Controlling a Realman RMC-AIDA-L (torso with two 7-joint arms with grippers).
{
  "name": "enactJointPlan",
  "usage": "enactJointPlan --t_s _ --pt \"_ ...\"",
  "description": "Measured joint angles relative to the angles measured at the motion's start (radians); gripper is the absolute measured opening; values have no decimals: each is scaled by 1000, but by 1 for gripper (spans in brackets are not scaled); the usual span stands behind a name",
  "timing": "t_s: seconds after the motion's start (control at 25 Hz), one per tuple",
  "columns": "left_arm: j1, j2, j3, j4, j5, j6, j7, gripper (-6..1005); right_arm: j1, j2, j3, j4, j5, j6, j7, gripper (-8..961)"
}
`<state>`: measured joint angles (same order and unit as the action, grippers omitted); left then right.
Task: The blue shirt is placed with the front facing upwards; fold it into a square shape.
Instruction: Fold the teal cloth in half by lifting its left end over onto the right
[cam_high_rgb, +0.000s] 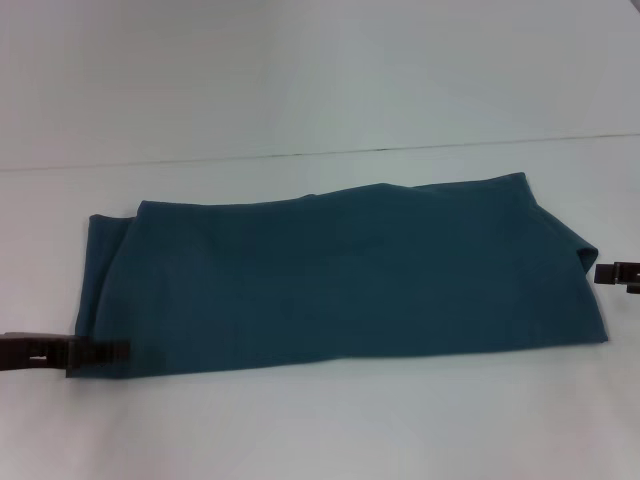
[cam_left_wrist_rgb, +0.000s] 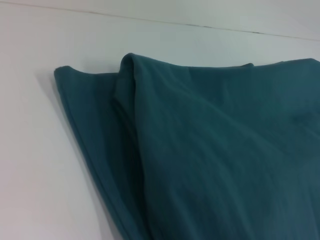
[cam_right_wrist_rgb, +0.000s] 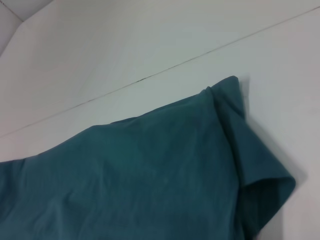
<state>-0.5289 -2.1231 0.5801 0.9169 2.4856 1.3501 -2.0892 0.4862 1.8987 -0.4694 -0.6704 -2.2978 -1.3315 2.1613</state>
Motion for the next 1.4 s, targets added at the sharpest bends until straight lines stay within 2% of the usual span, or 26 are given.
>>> enactJointPlan --t_s 0.36,0.44,0.92,1.12,1.4 --pt "-4 -3 6 0 2 -40 -3 682 1 0 0 0 0 0 0 759" --pt "-4 -5 22 4 3 -45 -5 470 1 0 0 0 0 0 0 759" --pt "-3 -11 50 11 26 -66 -20 237 0 0 2 0 0 1 0 760" --pt "-6 -12 52 11 27 -66 -20 37 0 0 0 5 0 11 0 760" --pt "-8 -14 52 14 23 -65 -20 -1 1 6 -6 24 0 48 4 759"
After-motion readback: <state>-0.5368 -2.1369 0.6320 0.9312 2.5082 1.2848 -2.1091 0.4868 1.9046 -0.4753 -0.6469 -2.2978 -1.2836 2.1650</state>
